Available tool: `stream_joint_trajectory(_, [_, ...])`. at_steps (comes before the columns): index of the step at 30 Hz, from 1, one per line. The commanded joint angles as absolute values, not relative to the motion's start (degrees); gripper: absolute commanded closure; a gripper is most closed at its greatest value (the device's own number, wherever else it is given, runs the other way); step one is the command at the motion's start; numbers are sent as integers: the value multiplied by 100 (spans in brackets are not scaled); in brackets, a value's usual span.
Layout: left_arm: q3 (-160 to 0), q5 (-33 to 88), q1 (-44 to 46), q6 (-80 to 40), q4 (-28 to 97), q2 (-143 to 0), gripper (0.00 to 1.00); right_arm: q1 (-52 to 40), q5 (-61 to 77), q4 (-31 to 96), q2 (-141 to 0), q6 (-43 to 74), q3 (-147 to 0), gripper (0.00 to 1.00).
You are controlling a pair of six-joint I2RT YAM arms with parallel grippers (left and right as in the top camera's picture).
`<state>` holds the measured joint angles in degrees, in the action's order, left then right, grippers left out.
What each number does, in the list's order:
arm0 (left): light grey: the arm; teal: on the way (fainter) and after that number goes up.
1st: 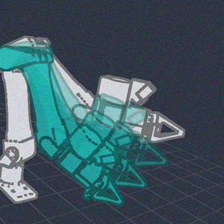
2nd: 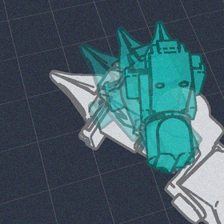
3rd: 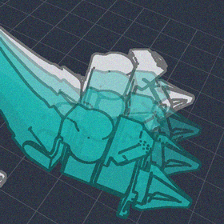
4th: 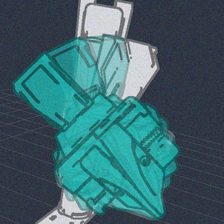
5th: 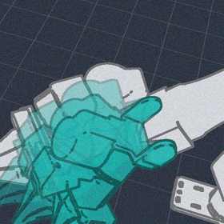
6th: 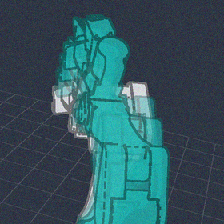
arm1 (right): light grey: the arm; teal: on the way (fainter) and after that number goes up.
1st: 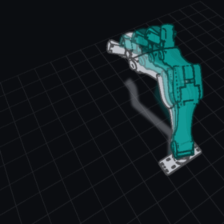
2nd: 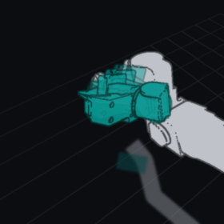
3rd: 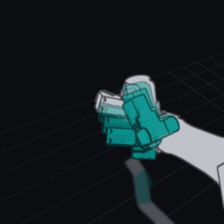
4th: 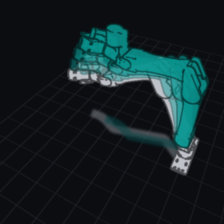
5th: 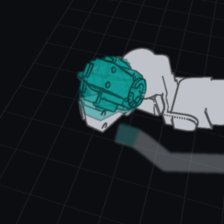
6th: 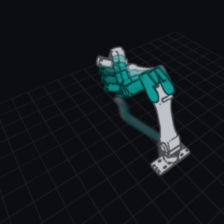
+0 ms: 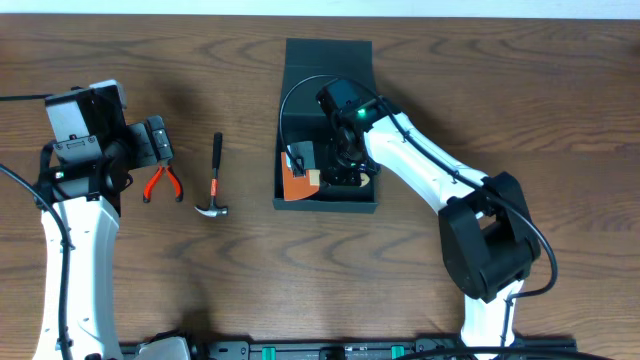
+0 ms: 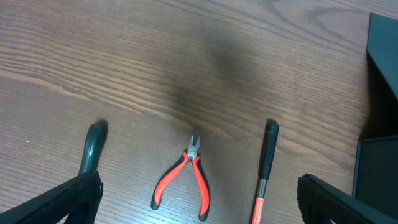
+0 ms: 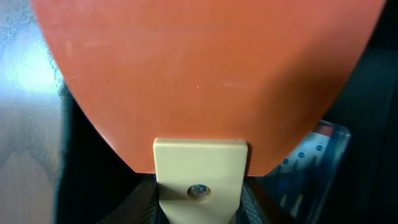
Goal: Pack container
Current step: 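Carry the orange scraper with right gripper into the box, then release the scraper and raise right gripper to the side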
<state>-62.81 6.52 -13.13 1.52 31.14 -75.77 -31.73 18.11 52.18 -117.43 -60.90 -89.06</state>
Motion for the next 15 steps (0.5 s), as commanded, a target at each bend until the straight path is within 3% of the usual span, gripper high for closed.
stream_joint_trajectory(1, [-6372,685,-1332,189,3129,-7631,2,-3122,1833,5231,-11810,-6128,-8875,91])
stream_joint_trajectory(7, [-6372,685,-1332,189,3129,-7631,2,-3120,1822,5214,-11810,-6005,-8875,67])
stream_joint_trajectory(13, [-6370,685,-1332,189,3129,-7631,2,-3116,1656,5159,-11810,-5835,-8875,55])
stream_joint_trajectory(15, [-6372,685,-1332,189,3129,-7631,2,-3116,1428,5142,-11810,-5686,-8877,46])
